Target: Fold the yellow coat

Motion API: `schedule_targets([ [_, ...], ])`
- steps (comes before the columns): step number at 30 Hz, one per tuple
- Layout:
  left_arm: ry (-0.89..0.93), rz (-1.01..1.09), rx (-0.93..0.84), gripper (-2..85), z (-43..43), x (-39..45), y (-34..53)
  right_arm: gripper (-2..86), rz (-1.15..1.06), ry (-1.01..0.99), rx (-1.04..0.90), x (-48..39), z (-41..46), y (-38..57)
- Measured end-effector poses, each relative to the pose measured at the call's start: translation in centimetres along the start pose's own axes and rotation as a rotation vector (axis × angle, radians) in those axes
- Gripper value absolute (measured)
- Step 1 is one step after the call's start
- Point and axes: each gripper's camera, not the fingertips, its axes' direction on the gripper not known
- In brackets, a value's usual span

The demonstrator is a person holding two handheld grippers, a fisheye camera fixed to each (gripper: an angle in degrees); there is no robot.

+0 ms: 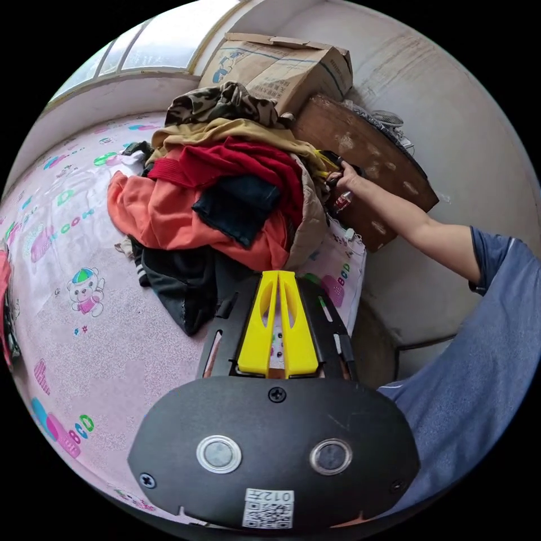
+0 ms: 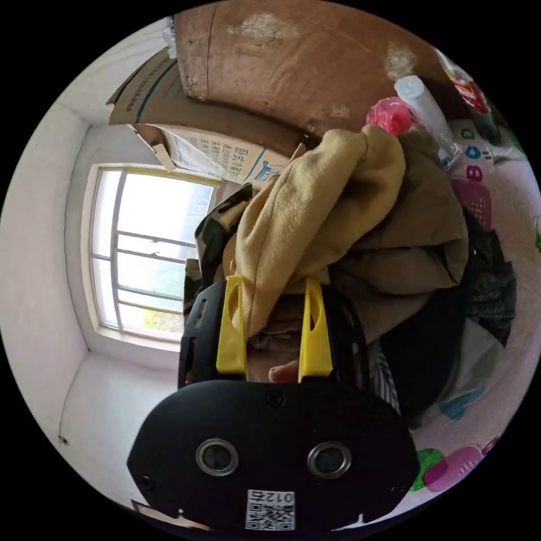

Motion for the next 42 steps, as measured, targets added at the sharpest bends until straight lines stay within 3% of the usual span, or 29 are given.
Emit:
schedule_targets([
  [3, -0.246, 0.186, 0.046, 1.5, 2.6, 2.7, -4.1, 4.5, -0.067, -0.016, 0.001, -1.8, -0.6, -1.5],
  [9, -0.646, 0.573, 0.217, 8.4, 11.8, 11.9, -14.2, 1.2, -0.150, -0.105, 0.028, -6.2, -3.1, -2.6],
  [16, -0.861, 0.890, 0.003, 12.3, 29.0, 18.2, -19.9, 0.8, -0.208, -0.132, -0.019, -10.0, -3.1, -2.7],
  [21, -1.066, 1.006, -0.061, 6.6, 36.4, 19.6, -21.7, 1.2, -0.368, -0.078, -0.091, -13.5, -1.5, -1.0],
  [28, -0.942, 1.023, -0.007, 0.6, 34.5, 19.2, -24.6, 6.4, -0.550, 0.051, -0.232, -13.2, 1.2, 5.8],
  [32, -0.890, 0.906, 0.047, -0.1, 31.9, 18.9, -27.6, 11.1, -0.745, 0.076, -0.157, -14.8, 0.2, 13.3],
  [36, -0.858, 0.839, 0.110, -0.3, 29.8, 18.5, -29.0, 13.9, -1.144, 0.589, 0.069, -18.1, 3.1, 21.9],
  [39, -0.854, 0.832, 0.131, -0.3, 29.1, 18.6, -29.2, 14.8, -1.377, 0.742, 0.065, -19.8, 8.4, 26.1],
  [42, -0.869, 0.858, 0.132, -0.3, 29.3, 18.9, -28.6, 14.4, -1.430, 0.838, 0.134, -20.7, 12.8, 28.3],
])
